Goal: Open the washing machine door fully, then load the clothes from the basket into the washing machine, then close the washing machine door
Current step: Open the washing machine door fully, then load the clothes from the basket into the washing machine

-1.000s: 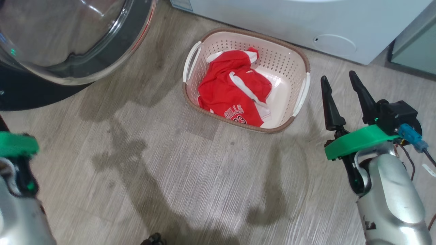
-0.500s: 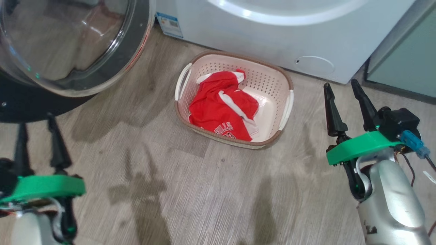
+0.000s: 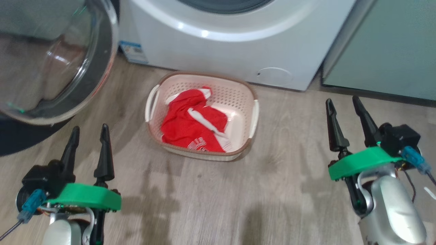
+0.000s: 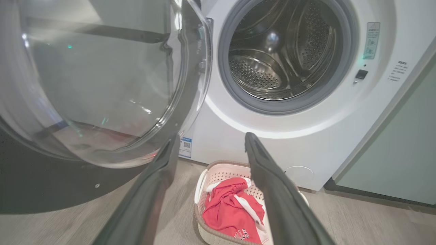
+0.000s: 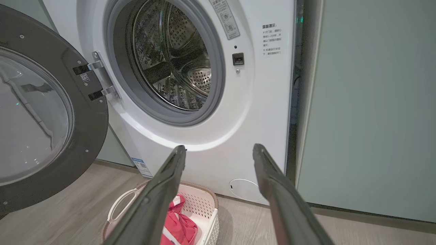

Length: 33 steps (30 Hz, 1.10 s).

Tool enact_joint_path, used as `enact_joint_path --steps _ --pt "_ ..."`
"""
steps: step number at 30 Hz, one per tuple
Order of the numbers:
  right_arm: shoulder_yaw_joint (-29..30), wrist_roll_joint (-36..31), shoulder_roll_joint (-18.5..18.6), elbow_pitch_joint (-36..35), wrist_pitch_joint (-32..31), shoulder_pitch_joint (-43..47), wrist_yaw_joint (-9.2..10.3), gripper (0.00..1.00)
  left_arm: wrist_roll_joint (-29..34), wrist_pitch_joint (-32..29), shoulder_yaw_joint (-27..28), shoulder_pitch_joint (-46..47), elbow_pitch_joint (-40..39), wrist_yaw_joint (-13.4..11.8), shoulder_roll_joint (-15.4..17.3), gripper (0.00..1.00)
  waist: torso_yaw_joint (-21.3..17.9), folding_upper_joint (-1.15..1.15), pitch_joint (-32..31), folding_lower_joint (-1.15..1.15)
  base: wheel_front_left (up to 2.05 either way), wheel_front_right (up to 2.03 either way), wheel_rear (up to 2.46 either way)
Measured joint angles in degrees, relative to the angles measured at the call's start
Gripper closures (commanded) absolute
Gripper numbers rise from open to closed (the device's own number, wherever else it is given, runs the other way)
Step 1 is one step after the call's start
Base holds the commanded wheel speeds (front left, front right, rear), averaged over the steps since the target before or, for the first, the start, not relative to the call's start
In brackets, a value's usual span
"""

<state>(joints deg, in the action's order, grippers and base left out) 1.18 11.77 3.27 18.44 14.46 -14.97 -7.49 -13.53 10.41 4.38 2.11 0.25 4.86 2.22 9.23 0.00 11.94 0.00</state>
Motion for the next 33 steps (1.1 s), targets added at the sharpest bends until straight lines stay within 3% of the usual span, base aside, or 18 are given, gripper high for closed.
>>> enact_joint_path --steps 15,33 --pt "-0.2 0.4 -0.1 -2.0 0.0 4.8 0.0 0.0 1.3 -2.1 -3.2 -0.1 0.0 0.5 1.9 0.0 -8.0 0.0 -4.4 0.0 0.0 0.0 0.0" --pt "0.1 0.9 -0.3 -5.0 -1.3 9.9 0.0 0.0 1.5 -2.8 -5.0 -2.8 1.5 -0.4 2.2 0.0 -10.1 0.0 -7.9 0.0 0.0 0.0 0.0"
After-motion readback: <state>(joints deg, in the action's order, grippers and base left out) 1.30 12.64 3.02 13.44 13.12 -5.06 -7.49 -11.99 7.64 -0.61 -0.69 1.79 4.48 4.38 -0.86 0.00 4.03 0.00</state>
